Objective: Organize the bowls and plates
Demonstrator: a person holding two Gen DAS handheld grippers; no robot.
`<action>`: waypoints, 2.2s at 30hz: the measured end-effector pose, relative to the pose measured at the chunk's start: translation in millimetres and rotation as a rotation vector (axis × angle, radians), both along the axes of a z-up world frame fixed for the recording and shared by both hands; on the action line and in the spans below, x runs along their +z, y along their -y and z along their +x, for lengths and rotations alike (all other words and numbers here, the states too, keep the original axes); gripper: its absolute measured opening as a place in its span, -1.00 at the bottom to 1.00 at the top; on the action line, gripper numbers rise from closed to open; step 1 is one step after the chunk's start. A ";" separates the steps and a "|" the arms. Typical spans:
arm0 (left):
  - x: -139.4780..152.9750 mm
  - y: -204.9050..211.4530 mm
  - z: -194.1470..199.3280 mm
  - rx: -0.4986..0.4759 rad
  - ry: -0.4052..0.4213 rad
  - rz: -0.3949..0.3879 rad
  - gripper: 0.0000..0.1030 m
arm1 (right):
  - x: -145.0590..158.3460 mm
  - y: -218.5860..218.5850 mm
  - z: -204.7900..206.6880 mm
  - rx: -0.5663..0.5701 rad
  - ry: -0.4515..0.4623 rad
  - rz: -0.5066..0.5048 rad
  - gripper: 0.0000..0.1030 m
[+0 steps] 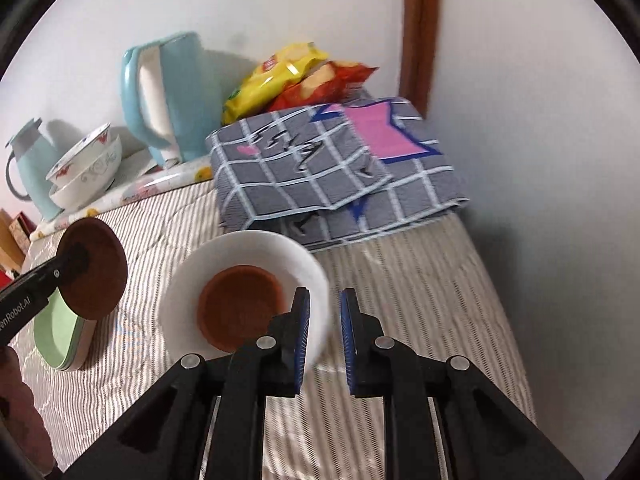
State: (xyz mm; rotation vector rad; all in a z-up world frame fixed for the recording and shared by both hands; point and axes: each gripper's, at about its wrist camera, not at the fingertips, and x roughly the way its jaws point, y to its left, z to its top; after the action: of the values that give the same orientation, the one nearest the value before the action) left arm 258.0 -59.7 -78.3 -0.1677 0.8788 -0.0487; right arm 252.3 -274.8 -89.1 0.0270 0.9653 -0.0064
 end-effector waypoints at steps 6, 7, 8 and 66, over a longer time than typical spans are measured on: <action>-6.7 24.8 -3.9 -0.037 -0.019 -0.008 -0.84 | -2.5 24.5 -18.7 -0.045 -0.002 0.006 -0.69; -7.1 28.5 -4.0 -0.044 -0.021 -0.009 -0.84 | -3.0 27.6 -21.4 -0.052 -0.001 0.004 -0.69; -7.3 33.9 -3.5 -0.054 -0.023 -0.009 -0.84 | -3.4 32.1 -24.4 -0.062 0.001 0.000 -0.69; -24.7 51.2 19.2 -0.088 -0.109 -0.039 -0.58 | -15.5 37.6 -16.4 -0.003 -0.008 0.059 -0.62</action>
State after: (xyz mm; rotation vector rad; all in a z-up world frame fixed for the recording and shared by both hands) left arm 277.3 -110.9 -103.0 -0.1699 0.9938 -0.1397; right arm 236.0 -312.4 -104.6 0.0831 0.9728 0.0193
